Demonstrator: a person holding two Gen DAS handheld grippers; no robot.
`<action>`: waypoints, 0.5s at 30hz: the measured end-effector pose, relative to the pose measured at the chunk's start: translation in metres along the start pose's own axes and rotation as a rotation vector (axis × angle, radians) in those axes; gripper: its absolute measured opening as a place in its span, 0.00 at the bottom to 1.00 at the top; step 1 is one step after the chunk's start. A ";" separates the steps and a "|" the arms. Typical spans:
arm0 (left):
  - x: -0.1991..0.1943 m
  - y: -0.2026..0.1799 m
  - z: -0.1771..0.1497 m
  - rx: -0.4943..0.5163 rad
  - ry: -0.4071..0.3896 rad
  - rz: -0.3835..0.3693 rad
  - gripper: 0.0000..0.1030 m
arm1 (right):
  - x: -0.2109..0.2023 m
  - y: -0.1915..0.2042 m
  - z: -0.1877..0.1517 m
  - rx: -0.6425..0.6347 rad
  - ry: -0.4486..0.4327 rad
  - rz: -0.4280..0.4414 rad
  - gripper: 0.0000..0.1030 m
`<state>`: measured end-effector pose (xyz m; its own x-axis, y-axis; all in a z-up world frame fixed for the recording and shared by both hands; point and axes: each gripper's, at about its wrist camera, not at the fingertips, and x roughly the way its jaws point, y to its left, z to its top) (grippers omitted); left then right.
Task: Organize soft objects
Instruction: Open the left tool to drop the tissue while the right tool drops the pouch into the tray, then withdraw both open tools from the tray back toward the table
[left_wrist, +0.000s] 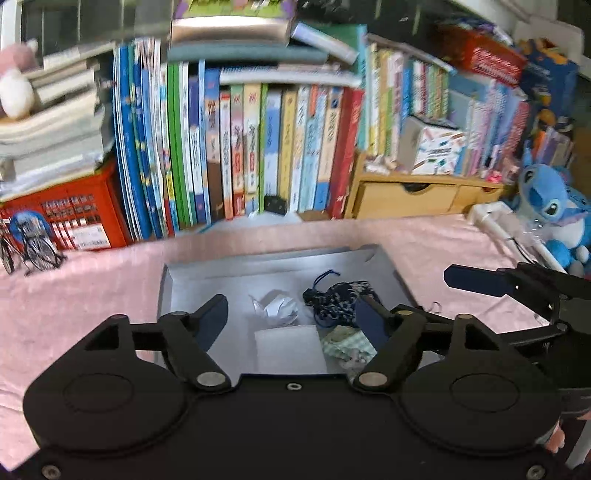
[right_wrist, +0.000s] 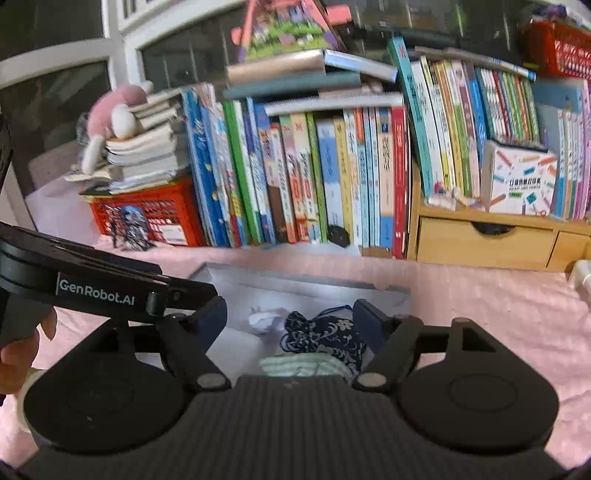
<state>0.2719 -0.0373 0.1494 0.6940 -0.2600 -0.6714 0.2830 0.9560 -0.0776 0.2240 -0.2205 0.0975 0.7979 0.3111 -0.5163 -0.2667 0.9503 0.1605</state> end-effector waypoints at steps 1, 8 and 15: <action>-0.007 -0.002 -0.002 0.011 -0.012 -0.004 0.74 | -0.006 0.002 -0.001 -0.006 -0.009 0.002 0.82; -0.052 -0.012 -0.028 0.046 -0.095 -0.030 0.78 | -0.048 0.021 -0.014 -0.064 -0.073 0.006 0.82; -0.091 -0.014 -0.062 0.034 -0.177 -0.070 0.82 | -0.087 0.036 -0.032 -0.103 -0.138 0.017 0.83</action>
<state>0.1632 -0.0188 0.1657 0.7766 -0.3482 -0.5250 0.3544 0.9305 -0.0929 0.1283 -0.2134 0.1214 0.8577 0.3321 -0.3925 -0.3291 0.9411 0.0772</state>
